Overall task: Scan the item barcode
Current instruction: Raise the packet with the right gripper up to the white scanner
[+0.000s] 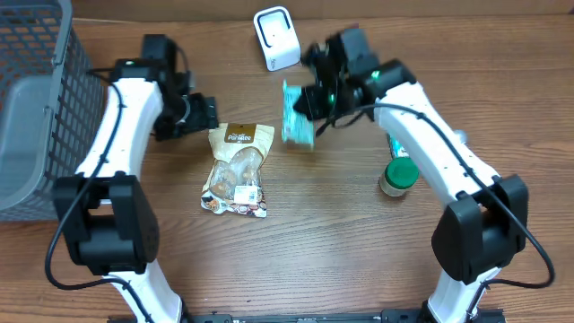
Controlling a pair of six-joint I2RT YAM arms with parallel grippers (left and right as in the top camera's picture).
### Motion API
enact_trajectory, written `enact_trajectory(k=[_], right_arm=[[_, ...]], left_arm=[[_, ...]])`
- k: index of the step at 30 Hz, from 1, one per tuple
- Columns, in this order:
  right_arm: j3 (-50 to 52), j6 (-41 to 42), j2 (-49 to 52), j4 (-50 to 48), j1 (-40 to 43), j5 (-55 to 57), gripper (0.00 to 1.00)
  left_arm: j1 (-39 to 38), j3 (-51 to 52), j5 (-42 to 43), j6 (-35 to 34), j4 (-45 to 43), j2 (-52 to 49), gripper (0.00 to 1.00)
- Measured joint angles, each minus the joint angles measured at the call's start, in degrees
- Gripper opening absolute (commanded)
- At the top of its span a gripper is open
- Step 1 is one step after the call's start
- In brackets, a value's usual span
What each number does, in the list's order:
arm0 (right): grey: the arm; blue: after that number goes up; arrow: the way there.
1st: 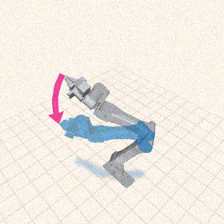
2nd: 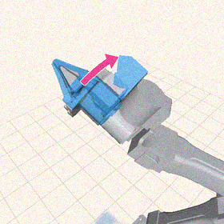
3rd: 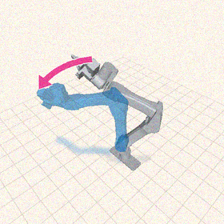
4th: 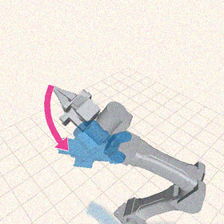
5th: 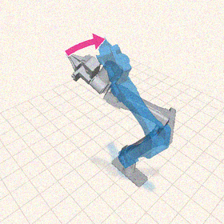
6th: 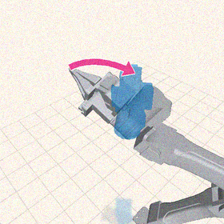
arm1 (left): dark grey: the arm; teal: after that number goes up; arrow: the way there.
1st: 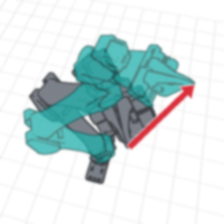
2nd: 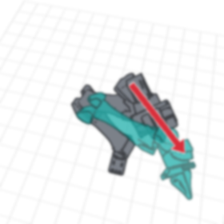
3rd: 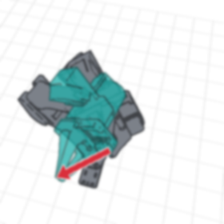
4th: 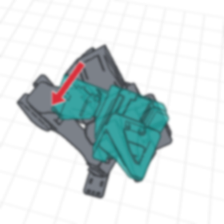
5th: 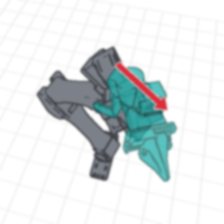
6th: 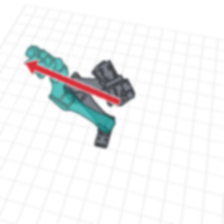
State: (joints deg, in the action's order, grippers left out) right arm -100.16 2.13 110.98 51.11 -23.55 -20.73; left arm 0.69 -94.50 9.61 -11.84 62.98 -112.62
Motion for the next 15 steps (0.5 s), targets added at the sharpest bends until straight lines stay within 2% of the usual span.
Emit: enact_trajectory(k=[2,4,8,15], right_arm=[[-4.7,-2.82,0.0,0.79,0.04,0.57,0.04],[-8.15,-5.92,0.0,-0.66,0.04,1.05,0.04],[-10.56,-12.09,-0.02,-8.74,-0.13,4.37,0.04],[-10.54,-22.01,0.33,-19.63,-0.31,12.74,0.04]], left_arm=[[2.32,0.0,-0.28,-1.62,-0.11,0.0,0.89],[4.87,0.0,-0.24,-3.3,-0.2,0.0,1.0],[8.13,0.0,-0.22,-5.46,-0.24,0.0,1.0],[8.57,0.0,-0.2,-6.69,-0.26,0.0,1.0]])
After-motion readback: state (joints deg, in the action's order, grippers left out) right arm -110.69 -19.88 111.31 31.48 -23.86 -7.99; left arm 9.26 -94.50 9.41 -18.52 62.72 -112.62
